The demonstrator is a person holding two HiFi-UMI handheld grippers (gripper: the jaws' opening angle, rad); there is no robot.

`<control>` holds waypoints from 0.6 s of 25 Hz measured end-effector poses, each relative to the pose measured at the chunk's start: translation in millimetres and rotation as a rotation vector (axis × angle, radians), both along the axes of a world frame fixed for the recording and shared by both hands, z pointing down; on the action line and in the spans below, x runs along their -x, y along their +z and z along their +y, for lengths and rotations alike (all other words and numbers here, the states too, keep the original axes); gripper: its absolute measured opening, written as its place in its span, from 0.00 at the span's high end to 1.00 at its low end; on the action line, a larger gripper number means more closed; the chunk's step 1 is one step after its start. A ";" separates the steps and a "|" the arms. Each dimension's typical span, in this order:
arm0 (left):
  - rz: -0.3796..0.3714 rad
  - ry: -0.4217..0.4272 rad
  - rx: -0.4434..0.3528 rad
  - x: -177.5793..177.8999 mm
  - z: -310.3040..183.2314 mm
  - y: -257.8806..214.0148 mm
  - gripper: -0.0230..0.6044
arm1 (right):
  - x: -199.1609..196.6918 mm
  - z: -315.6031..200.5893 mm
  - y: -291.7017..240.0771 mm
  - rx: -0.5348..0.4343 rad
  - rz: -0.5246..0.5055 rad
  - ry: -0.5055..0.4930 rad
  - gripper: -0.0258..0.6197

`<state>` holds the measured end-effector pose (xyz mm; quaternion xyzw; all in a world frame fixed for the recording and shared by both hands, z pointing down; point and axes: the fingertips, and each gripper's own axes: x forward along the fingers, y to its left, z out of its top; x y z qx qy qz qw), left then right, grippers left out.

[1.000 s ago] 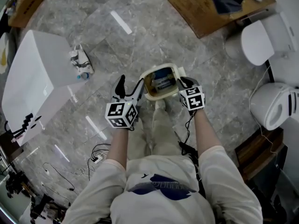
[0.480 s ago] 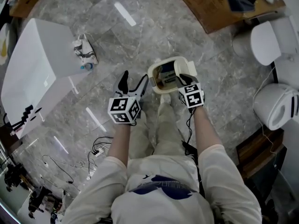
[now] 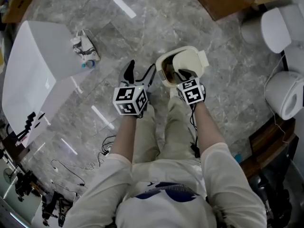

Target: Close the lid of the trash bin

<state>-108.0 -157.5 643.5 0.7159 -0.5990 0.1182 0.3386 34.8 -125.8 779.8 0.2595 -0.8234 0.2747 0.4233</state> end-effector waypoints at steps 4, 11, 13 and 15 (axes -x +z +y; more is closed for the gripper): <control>0.001 0.023 0.023 8.5 1.7 16.0 0.44 | 12.8 6.3 18.1 0.003 0.013 0.015 0.87; 0.009 0.051 0.064 24.5 13.2 45.4 0.44 | 30.0 17.1 46.9 0.009 0.040 0.033 0.87; 0.011 0.058 0.074 29.0 17.7 53.5 0.44 | 32.1 20.5 55.3 0.012 0.050 0.046 0.88; 0.010 0.065 0.086 34.6 22.1 61.5 0.44 | 34.0 23.6 63.3 0.015 0.062 0.055 0.88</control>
